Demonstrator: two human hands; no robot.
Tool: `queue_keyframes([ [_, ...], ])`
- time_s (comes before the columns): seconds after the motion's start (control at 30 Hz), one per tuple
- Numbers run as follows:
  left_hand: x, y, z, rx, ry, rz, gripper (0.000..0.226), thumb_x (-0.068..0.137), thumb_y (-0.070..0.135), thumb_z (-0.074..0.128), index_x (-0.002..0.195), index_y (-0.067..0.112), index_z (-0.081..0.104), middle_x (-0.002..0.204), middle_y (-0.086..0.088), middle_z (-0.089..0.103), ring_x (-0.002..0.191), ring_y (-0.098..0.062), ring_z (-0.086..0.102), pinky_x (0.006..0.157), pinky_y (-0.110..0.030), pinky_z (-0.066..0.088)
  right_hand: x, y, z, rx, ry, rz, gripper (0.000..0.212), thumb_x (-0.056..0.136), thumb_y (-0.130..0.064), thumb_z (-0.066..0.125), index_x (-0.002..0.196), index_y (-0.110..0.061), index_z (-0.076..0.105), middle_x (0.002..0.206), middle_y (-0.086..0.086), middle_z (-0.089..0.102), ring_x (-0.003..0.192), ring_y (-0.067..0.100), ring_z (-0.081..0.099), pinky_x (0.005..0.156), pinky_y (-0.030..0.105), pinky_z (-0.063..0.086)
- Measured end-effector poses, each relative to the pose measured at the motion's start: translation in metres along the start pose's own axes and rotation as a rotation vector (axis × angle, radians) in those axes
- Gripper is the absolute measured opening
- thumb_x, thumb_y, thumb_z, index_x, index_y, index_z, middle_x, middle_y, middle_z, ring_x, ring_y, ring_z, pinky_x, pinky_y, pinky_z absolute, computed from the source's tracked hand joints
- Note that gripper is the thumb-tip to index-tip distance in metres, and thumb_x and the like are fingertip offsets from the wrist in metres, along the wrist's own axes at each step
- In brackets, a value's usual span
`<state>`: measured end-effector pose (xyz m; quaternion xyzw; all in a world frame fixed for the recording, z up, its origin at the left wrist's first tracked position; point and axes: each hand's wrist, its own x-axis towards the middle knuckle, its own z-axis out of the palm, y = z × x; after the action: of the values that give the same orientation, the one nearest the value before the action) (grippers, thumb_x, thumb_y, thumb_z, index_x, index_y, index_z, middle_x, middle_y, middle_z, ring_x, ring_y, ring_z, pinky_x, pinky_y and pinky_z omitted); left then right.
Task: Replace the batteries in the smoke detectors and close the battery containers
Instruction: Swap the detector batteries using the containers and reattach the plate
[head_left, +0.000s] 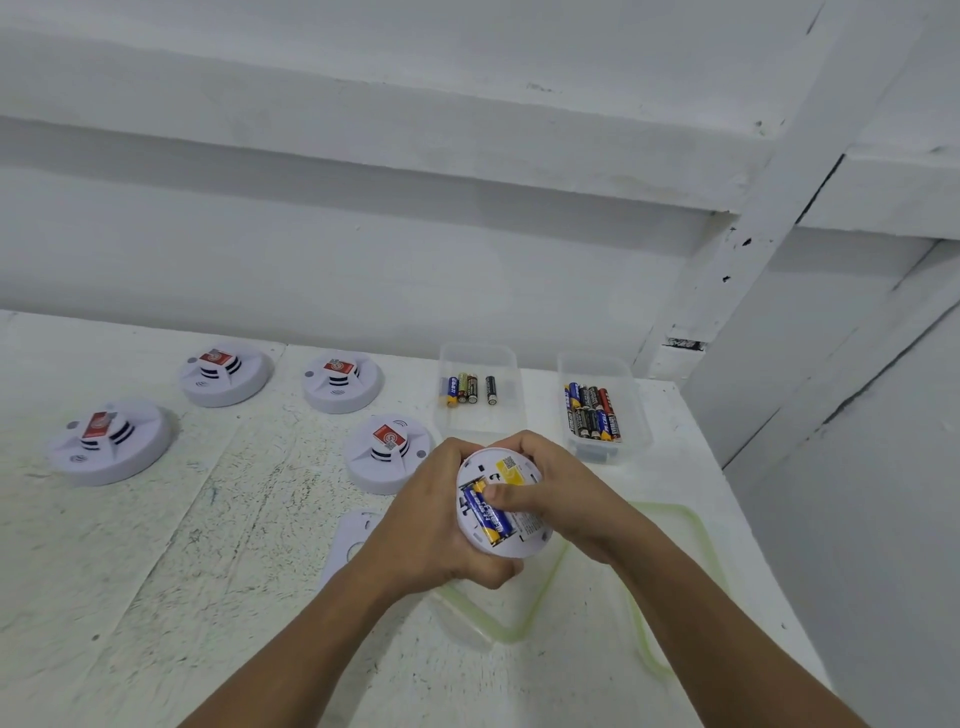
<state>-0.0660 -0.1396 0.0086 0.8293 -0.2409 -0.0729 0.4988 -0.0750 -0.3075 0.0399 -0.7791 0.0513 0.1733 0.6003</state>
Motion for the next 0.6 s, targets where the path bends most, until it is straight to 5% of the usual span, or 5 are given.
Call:
queue_keyframes([
  [0.4, -0.036, -0.034, -0.045, 0.05, 0.182, -0.022, 0.085, 0.037, 0.052, 0.077, 0.113, 0.044, 0.041, 0.111, 0.019, 0.045, 0.104, 0.001, 0.049, 0.075, -0.008, 0.043, 0.018, -0.006, 0.063, -0.131, 0.1, -0.181, 0.051, 0.069, -0.037, 0.081, 0.115, -0.03, 0.06, 0.117, 0.002, 0.056, 0.1, 0.012, 0.063, 0.083, 0.031, 0.057],
  [0.6, -0.064, -0.05, -0.08, 0.163, 0.22, -0.011, 0.077, 0.036, 0.054, 0.071, 0.107, 0.048, 0.044, 0.099, 0.042, 0.038, 0.103, 0.006, 0.037, 0.077, -0.018, 0.037, 0.029, -0.008, 0.105, -0.209, 0.068, -0.21, 0.056, 0.068, -0.046, 0.079, 0.118, -0.027, 0.061, 0.111, -0.003, 0.067, 0.096, 0.011, 0.066, 0.085, 0.035, 0.057],
])
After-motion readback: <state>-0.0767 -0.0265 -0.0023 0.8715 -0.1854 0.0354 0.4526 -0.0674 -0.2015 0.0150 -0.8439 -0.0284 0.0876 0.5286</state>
